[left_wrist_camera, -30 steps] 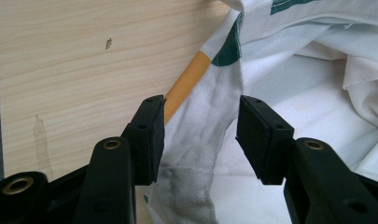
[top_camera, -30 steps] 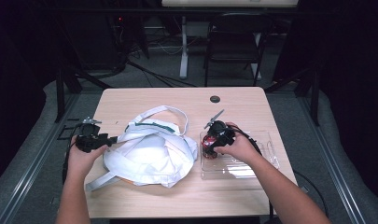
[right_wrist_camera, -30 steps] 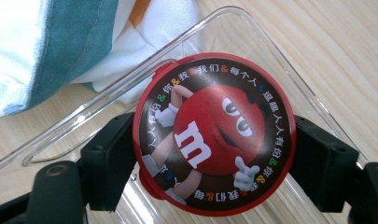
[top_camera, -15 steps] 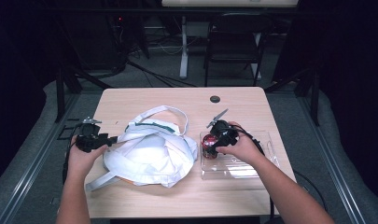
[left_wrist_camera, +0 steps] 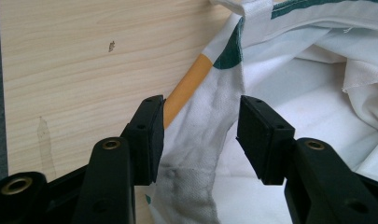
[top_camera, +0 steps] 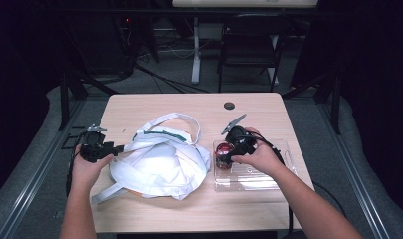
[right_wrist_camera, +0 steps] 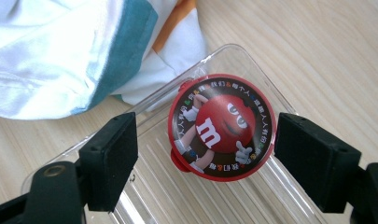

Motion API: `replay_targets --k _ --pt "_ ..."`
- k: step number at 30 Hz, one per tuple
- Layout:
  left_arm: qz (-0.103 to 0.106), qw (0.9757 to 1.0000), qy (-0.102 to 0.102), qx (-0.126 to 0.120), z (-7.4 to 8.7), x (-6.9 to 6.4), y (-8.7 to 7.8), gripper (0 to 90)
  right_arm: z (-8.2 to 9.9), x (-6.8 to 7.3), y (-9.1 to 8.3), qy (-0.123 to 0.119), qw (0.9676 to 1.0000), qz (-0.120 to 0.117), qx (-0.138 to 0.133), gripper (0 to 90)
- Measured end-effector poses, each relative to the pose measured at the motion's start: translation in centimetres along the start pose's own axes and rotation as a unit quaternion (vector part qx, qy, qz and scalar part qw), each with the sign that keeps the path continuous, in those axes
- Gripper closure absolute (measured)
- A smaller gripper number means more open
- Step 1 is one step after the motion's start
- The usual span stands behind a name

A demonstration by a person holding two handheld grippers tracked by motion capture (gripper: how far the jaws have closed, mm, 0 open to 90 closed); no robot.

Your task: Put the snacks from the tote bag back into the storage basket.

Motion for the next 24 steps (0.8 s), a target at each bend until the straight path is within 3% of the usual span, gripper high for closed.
replay_targets --k 11,24 --pt "0.0 1.0 0.0 0.001 0.0 0.0 -0.2 51.6 -0.9 0.9 -1.1 -0.009 0.9998 0.005 -0.016 25.0" --pt "-0.001 1.0 0.0 -0.003 -0.1 0.1 -0.3 51.5 -1.6 3.5 -2.0 -0.019 0.9992 -0.003 -0.033 31.1"
Point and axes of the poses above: each handheld gripper's, and its own axes: y roughly forward along the jaws, z roughly out of its underside, x roughly to its left, the point moved 6 cm from there along y, roughly forward along the jaws, and after that the axes turned 5 degrees about -y, right-handed, at the moved point
